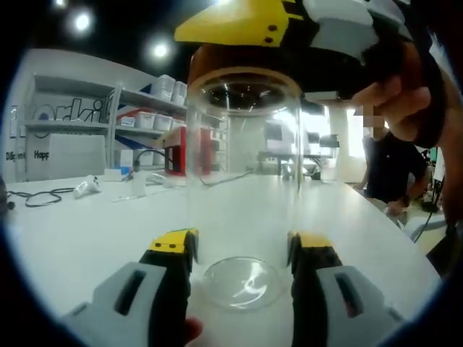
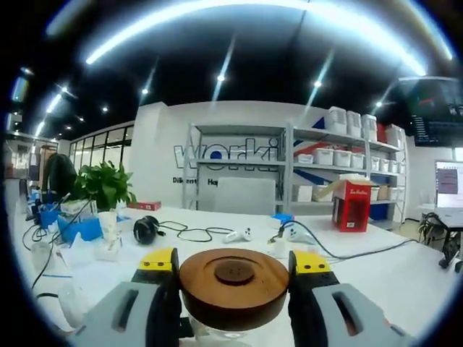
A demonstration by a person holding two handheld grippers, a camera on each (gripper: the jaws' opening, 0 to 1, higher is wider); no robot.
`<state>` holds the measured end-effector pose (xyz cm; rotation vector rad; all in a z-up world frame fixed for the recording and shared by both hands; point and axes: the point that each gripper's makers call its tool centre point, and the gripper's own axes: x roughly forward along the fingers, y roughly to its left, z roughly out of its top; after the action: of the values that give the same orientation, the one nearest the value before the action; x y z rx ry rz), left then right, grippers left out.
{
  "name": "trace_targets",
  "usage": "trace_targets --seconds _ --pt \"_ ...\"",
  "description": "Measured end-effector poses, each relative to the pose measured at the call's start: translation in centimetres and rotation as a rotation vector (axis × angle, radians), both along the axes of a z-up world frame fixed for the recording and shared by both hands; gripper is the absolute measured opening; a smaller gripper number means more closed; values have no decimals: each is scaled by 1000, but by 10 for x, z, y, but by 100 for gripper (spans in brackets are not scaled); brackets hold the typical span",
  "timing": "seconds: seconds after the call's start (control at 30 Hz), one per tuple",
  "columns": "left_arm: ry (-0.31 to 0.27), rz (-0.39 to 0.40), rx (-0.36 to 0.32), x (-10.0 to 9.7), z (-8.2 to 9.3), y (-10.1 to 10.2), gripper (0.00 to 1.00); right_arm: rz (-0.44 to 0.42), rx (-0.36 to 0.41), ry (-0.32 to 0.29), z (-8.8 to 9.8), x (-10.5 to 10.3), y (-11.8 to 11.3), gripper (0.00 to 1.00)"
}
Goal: Clamp the coffee can twist off the lid put the lid on the table pick up the lid cover the can tighten the lid
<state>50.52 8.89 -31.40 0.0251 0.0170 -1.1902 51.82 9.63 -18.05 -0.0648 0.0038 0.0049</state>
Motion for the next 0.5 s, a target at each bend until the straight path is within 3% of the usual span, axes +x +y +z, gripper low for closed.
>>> trace_targets --seconds 0.5 --pt "2 3 2 -1 0 0 45 44 -10 17 -1 0 2 53"
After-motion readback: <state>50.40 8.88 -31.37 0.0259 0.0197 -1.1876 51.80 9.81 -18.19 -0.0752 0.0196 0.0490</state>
